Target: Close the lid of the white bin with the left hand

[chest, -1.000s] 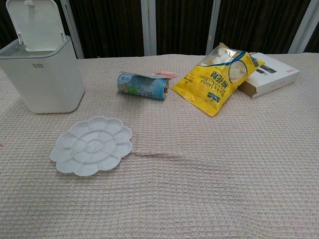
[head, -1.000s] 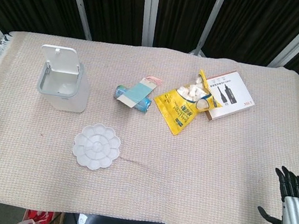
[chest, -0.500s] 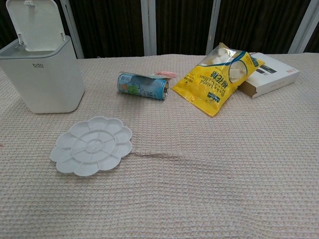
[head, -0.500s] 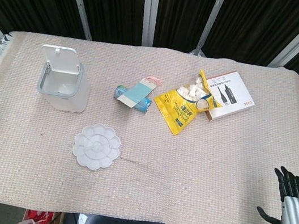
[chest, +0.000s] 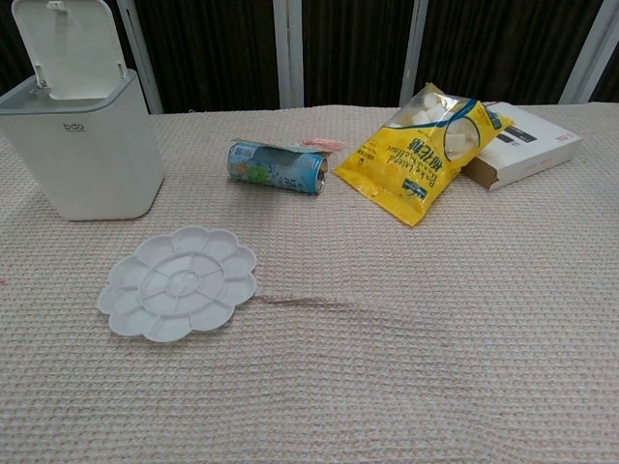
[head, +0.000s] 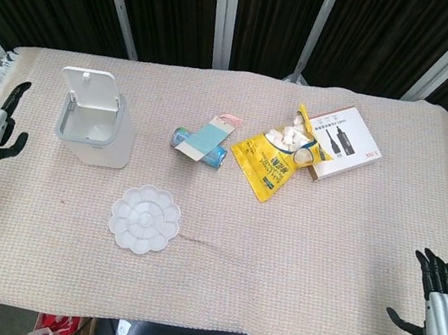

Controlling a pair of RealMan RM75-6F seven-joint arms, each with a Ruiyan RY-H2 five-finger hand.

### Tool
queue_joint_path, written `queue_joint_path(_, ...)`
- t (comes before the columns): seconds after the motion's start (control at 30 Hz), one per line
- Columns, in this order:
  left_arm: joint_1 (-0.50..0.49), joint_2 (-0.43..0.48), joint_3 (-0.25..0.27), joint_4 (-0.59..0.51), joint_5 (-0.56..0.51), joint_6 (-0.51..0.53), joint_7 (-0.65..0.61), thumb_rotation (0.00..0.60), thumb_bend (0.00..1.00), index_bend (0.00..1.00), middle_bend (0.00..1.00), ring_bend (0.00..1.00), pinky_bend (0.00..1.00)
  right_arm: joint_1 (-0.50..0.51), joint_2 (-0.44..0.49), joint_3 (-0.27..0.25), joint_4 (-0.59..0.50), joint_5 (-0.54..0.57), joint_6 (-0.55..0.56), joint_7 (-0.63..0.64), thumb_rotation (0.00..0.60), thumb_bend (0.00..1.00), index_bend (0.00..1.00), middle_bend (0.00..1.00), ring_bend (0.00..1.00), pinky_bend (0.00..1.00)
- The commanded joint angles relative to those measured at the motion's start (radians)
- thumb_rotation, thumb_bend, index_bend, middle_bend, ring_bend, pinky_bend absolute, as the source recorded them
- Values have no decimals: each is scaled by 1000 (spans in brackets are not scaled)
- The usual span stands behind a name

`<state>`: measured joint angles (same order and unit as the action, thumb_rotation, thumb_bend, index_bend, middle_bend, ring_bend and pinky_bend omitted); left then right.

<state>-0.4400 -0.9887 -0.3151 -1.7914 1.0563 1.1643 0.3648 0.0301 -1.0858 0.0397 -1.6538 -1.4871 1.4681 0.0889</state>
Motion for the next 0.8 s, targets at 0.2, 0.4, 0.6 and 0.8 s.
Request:
queue_joint_path(0.2,-212,-9,-96,17,-339,-176,136,600,637,0,965,871,988,3,6,4,-6,14,-12,17,600,152,0,0,0,0)
queue_joint_path(0.4,-331,-35,-111,80,-523,-223,211,600,674,0,980,880,994,6,13,5,-12,24,-26,31,600,152,0,0,0,0)
queue_joint_path(0.6,-467,-95,-93,182,-721,-233,305,600,689,1,985,883,997,7,22,7,-21,40,-39,41,600,151,0,0,0,0)
queue_joint_path(0.8,-516,-117,-72,221,-793,-231,333,600,700,55,993,888,1000,8,25,8,-23,43,-42,43,600,152,0,0,0,0)
